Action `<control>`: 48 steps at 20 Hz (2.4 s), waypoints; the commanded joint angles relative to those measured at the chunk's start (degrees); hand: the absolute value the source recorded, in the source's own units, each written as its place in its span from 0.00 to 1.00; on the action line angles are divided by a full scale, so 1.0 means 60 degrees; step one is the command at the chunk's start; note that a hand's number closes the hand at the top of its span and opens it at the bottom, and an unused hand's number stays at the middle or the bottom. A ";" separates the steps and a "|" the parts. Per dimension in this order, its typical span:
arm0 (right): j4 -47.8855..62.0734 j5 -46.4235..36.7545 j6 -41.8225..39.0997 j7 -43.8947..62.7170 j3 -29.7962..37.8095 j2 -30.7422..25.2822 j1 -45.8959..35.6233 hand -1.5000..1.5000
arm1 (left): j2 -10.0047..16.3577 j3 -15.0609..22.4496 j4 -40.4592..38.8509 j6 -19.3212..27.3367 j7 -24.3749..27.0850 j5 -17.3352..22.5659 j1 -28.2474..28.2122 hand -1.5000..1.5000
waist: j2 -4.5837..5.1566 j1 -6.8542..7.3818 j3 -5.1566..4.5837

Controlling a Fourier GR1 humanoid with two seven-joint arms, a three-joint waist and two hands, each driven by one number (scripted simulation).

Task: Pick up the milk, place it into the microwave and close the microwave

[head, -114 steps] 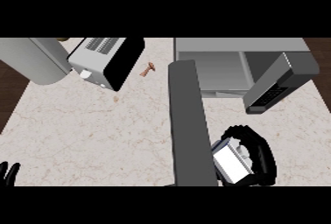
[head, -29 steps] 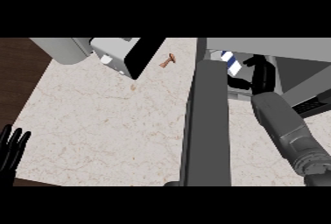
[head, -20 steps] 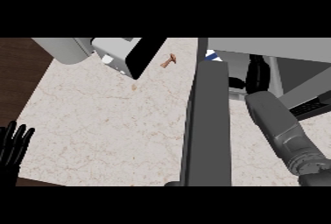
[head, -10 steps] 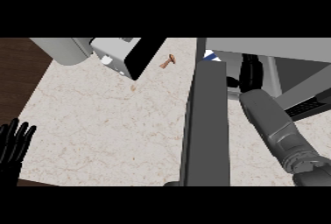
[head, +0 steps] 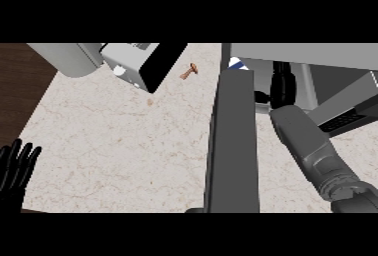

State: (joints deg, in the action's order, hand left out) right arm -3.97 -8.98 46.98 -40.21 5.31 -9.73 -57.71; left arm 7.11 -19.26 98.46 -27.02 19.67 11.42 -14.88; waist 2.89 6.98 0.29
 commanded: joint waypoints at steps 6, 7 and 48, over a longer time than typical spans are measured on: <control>-0.0295 0.0301 -0.1097 -0.0765 0.0352 -0.0161 0.0521 0.00 | -0.0167 -0.0123 0.0086 0.0103 0.0292 -0.0072 -0.0234 0.00 | -0.0125 -0.0301 -0.0005; -0.0356 0.0383 -0.1143 -0.0859 0.0435 -0.0012 0.0587 0.00 | -0.0178 0.0003 0.0068 0.0017 0.0111 -0.0087 -0.0335 0.00 | -0.0165 -0.0391 -0.0008; -0.8597 0.2557 -0.8722 -0.2148 -0.0328 0.1016 0.9013 1.00 | -0.1176 0.4447 0.0797 -0.0136 -0.0671 -0.2955 -0.0109 1.00 | -0.0544 -0.1385 -0.0063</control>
State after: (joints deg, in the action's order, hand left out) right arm -45.95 4.11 -1.67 -54.89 4.17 -2.82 -10.15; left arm 0.88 1.16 104.14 -32.04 16.34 -2.37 -17.19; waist -0.44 -1.52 -0.09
